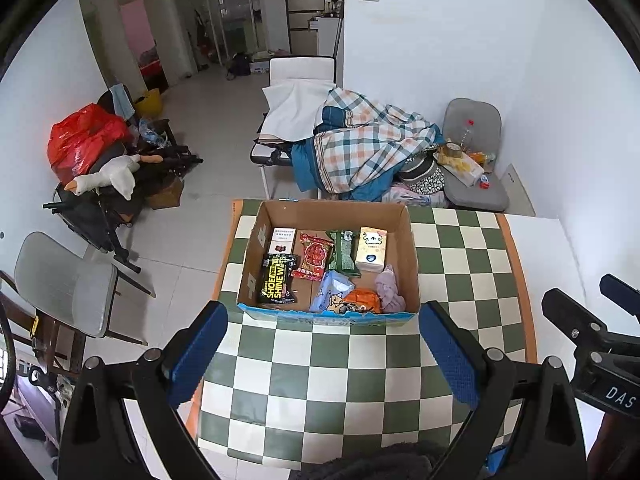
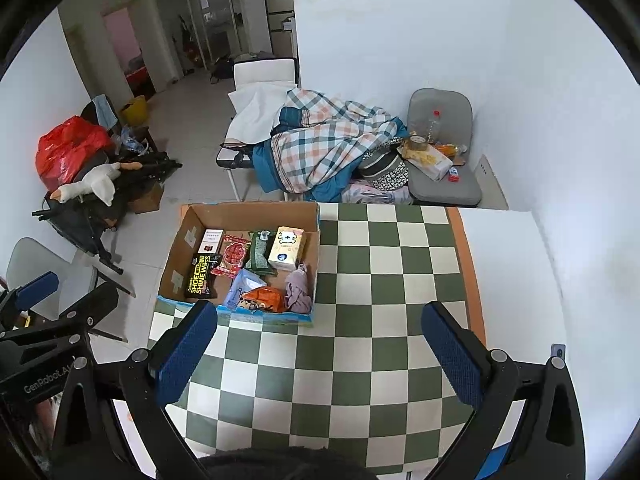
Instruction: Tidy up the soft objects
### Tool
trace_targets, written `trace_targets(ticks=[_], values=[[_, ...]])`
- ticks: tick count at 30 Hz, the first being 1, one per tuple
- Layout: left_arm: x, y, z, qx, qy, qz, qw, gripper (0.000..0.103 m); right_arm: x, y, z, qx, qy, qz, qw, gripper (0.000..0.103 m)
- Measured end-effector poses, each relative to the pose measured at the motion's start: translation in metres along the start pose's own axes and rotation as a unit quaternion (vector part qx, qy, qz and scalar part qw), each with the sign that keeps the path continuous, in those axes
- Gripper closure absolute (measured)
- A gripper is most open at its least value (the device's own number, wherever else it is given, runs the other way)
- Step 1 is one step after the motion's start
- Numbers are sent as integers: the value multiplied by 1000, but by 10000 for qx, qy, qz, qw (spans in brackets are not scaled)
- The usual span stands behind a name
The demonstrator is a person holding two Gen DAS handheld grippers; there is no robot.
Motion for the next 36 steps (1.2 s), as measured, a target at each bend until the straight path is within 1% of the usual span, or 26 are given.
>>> trace_targets(ticks=[7, 13, 21, 32, 36], values=[[6, 1, 1, 25, 3, 33, 10000, 5, 0, 0, -1, -4, 7, -3, 10000, 0], [8, 0, 5, 49, -7, -16, 10000, 5, 0, -2, 5, -46, 61, 34, 10000, 0], [11, -3, 7, 94, -8, 61, 9999, 5, 2, -4, 7, -64, 86, 77, 9999, 0], [11, -4, 7, 118, -11, 66, 9999, 5, 4, -7, 9, -70, 87, 107, 9999, 0], [13, -6, 8, 206, -3, 71, 9998, 5, 4, -7, 10, -72, 80, 103, 9999, 0]])
Point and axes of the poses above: each gripper's, at about its wrist camera, not at the fingertips, and x roughly against the way its jaws point, z to its right, y to its underside, the point moved 3 cm from there along -x, roughly the way its jaws point, and after that the axes turned 7 degrees about x, right-handed, at the moved point
